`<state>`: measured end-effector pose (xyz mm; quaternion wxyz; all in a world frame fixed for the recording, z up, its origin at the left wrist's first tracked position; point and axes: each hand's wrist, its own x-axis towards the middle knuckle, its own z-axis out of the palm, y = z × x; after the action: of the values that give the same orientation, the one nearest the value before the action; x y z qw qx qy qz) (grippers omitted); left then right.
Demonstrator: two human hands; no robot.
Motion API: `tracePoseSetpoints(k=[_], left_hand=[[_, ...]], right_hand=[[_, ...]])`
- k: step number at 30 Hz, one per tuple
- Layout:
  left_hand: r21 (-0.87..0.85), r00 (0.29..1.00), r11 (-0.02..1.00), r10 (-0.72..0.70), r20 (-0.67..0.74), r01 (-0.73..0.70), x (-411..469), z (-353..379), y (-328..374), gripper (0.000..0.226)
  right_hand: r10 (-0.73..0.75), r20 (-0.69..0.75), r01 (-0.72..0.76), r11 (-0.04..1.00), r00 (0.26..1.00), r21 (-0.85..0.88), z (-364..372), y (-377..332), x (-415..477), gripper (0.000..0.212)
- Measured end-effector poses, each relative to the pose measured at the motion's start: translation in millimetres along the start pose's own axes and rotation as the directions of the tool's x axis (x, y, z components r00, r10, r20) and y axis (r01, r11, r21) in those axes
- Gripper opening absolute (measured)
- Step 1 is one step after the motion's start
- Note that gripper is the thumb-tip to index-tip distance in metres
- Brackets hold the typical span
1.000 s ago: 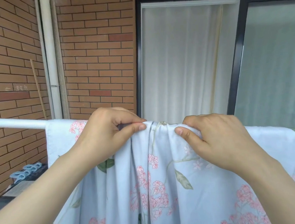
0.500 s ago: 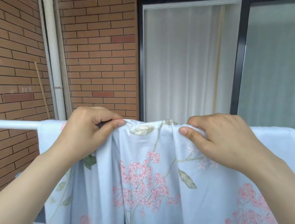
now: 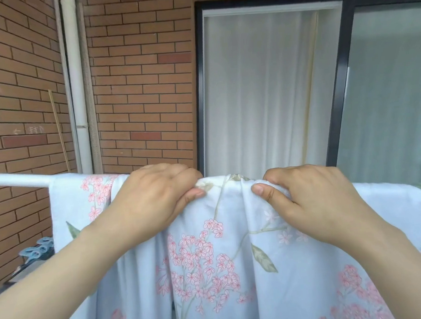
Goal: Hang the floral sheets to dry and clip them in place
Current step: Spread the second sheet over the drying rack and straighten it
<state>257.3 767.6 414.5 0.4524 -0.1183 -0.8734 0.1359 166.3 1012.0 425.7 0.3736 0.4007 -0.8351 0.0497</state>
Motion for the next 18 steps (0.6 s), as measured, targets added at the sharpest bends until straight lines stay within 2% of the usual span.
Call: tracePoseSetpoints(k=[7, 13, 18], left_hand=[[0.029, 0.997, 0.997, 0.076, 0.0, -0.076, -10.8, -4.1, -27.1, 0.048], [-0.026, 0.999, 0.998, 0.053, 0.003, -0.053, -8.7, -6.0, -26.9, 0.05], [-0.076, 0.999, 0.996, 0.038, 0.015, -0.037, -1.9, -10.3, -28.0, 0.031]], right_hand=[[0.011, 0.041, -0.013, 0.999, 0.999, 0.037, -4.3, -8.9, 5.5, 0.05], [0.038, 0.052, -0.039, 0.999, 0.998, 0.014, -5.9, -10.8, 4.6, 0.05], [0.055, 0.065, -0.057, 0.998, 0.996, 0.03, -8.1, -5.0, 3.5, 0.061]])
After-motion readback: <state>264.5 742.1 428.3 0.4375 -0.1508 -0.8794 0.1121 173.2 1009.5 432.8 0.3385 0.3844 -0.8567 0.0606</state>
